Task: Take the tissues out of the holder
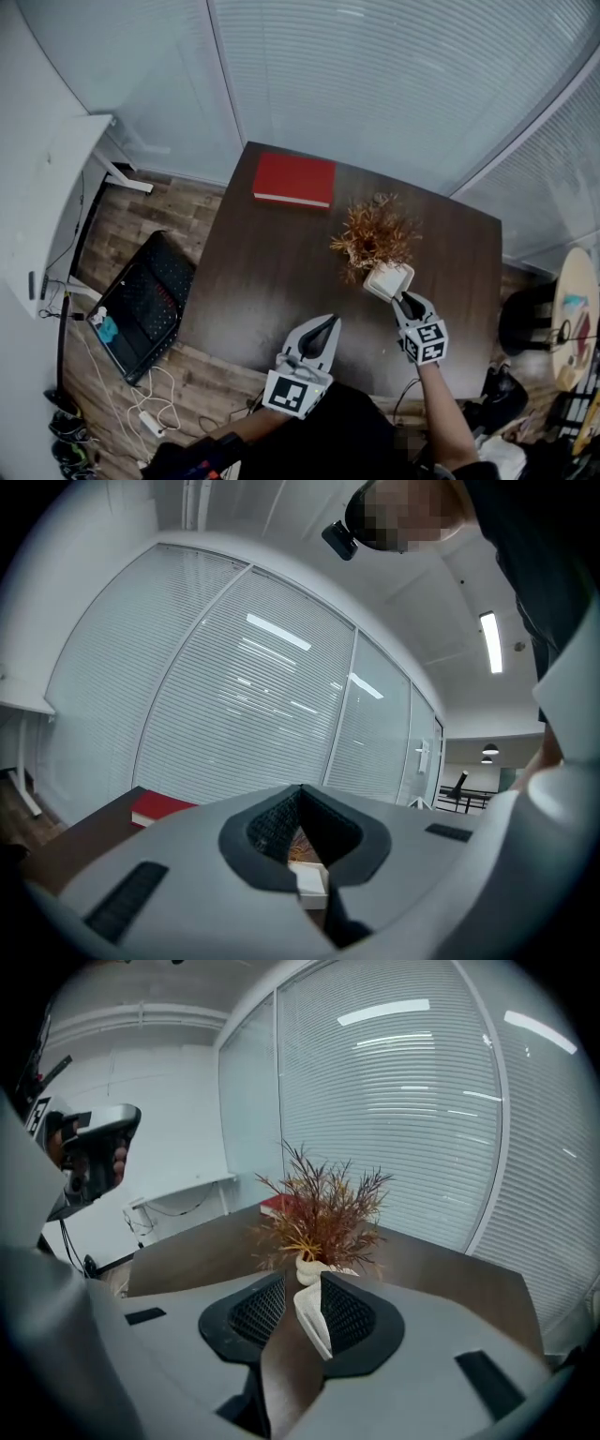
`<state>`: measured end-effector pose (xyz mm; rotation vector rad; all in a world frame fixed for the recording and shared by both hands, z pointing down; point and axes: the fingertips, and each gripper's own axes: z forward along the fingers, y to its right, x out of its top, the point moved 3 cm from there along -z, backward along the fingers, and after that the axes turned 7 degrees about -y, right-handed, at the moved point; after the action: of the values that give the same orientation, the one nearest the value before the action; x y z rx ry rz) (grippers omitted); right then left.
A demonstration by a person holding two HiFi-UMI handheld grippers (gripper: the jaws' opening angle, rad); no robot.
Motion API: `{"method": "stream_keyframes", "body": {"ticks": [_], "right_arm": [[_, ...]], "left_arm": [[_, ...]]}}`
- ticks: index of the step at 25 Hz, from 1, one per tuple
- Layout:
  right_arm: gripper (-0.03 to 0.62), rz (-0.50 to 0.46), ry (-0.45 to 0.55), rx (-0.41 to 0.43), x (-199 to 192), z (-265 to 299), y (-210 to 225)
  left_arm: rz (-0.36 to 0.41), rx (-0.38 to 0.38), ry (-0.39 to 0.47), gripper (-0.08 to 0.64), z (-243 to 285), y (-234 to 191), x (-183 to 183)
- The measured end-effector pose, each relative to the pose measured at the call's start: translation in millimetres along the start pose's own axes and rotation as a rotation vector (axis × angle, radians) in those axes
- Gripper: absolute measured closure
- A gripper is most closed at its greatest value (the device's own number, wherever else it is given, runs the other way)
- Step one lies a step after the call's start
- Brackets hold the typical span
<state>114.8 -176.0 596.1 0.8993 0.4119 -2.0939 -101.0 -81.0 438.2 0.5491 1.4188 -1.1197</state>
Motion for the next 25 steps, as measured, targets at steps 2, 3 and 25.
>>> {"method": "stream_keyframes", "body": {"ticks": [2,3,25], "right_arm": [[0.472,0.003,-0.035,-0.012,-7,8,14],[0.452,0.007,-0.047,-0.016,-9,12,21],[0.22,-0.171,-0.317,0.047,-37,103,50]], "left_arm": [[-0.007,0.003,-0.01,0.561,0,-5,-1],[-0.007,0.003,-0.015,0.561,1,-7,-2],[-0.019,0.022,-0.028,0.561,28,-24,8]]}}
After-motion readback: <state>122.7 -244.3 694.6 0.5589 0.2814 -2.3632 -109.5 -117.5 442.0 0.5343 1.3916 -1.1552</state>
